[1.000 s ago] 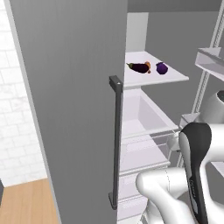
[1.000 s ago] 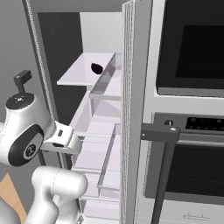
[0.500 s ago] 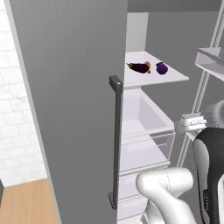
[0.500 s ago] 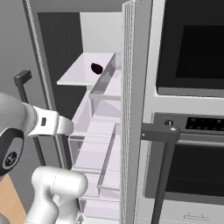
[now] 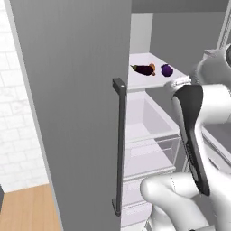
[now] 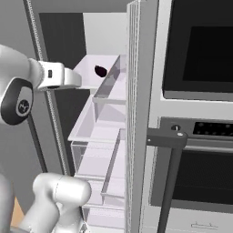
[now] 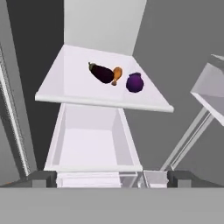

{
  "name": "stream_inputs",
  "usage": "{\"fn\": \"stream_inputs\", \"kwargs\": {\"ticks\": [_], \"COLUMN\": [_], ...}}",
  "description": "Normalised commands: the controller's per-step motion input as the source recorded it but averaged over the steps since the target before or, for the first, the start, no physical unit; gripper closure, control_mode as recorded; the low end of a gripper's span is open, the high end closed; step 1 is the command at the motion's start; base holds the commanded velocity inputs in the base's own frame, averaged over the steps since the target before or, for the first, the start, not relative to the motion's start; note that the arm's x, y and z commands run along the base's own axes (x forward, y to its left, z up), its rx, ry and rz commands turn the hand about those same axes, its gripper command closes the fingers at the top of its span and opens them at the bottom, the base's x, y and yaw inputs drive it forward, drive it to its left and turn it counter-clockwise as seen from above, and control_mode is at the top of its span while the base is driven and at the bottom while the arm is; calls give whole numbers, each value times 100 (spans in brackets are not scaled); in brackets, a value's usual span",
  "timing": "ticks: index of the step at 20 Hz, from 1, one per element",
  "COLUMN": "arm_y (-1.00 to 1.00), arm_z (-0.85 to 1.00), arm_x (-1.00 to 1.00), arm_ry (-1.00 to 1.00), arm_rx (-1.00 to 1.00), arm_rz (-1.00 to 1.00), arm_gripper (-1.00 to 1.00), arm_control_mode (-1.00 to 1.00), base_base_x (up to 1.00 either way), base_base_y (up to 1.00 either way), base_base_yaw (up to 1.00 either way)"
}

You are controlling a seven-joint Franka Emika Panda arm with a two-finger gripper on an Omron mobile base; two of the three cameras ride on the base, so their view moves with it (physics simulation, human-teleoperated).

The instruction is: Place one eggplant and one chicken drumstick in each tupperware on the nearby counter, to pack two identical lunches.

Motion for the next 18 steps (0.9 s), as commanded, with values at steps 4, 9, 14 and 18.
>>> {"fn": "stream_inputs", "kwargs": {"ticks": [4,9,14,18], "arm_y": [-7,-18,-11,-21], "arm_z": [21,-36,-57,-7], "arm_x": [100,100,100,100], "arm_ry": [18,4,0,0], "arm_rx": [-2,9,5,0], "arm_rz": [-2,0,0,0], "arm_gripper": [-100,-100,-100,-100], "arm_control_mode": [-100,-100,-100,-100], "base_base_x": [0,0,0,0], "base_base_y": [0,0,0,0], "base_base_yaw": [0,0,0,0]}}
